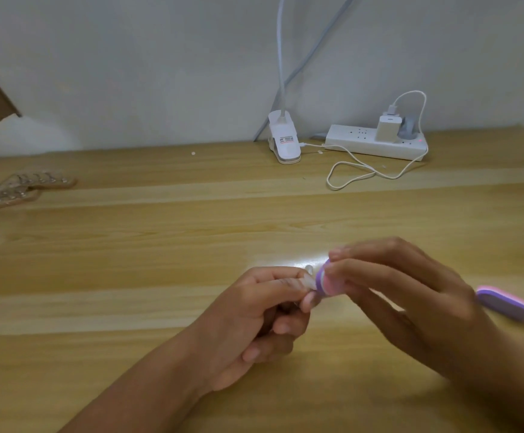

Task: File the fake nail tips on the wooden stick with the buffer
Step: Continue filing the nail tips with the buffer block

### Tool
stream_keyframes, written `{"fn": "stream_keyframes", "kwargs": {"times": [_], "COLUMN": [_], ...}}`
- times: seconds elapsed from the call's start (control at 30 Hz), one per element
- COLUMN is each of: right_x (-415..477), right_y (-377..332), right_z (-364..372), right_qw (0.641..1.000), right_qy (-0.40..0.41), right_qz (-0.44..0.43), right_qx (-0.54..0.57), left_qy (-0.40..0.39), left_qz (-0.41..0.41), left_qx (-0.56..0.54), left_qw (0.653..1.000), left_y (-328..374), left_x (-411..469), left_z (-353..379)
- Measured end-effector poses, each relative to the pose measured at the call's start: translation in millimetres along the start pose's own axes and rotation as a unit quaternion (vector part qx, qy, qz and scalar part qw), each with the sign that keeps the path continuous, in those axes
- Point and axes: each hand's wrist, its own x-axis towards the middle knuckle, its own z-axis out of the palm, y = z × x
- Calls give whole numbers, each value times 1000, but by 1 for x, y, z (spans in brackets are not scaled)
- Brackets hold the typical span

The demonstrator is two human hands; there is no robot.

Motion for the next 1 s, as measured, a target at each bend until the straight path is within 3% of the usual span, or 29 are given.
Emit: {"fn": "stream_keyframes", "kwargs": {"times": [0.13, 0.3, 0.47, 0.6, 0.73, 0.9, 1.0], "right_x": [-2, -1, -4, -3, -6, -2, -4], "right_y": [-10, 3, -7, 5, -4, 4, -6], "right_z": [8, 3, 10, 5, 11, 5, 11], "right_qw": [998, 1000, 998, 999, 998, 1000, 998], "right_qy": [-12, 5, -6, 8, -4, 8, -7], "right_qz": [-67, -9, -70, -18, -69, -21, -68], "right_qx": [-8, -28, -2, -30, -8, -18, 0], "left_qy": [10, 8, 18, 14, 27, 17, 26], "left_qz": [0, -7, -5, -6, -3, -3, -1], "left_qx": [-7, 8, 9, 22, 16, 27, 20], "left_qw": [1000, 1000, 1000, 1000, 1000, 999, 999], "left_y": [-2, -2, -3, -3, -4, -3, -4], "left_x": [0, 2, 1, 2, 1, 2, 1], "left_z": [0, -1, -1, -1, 0, 1, 1]}}
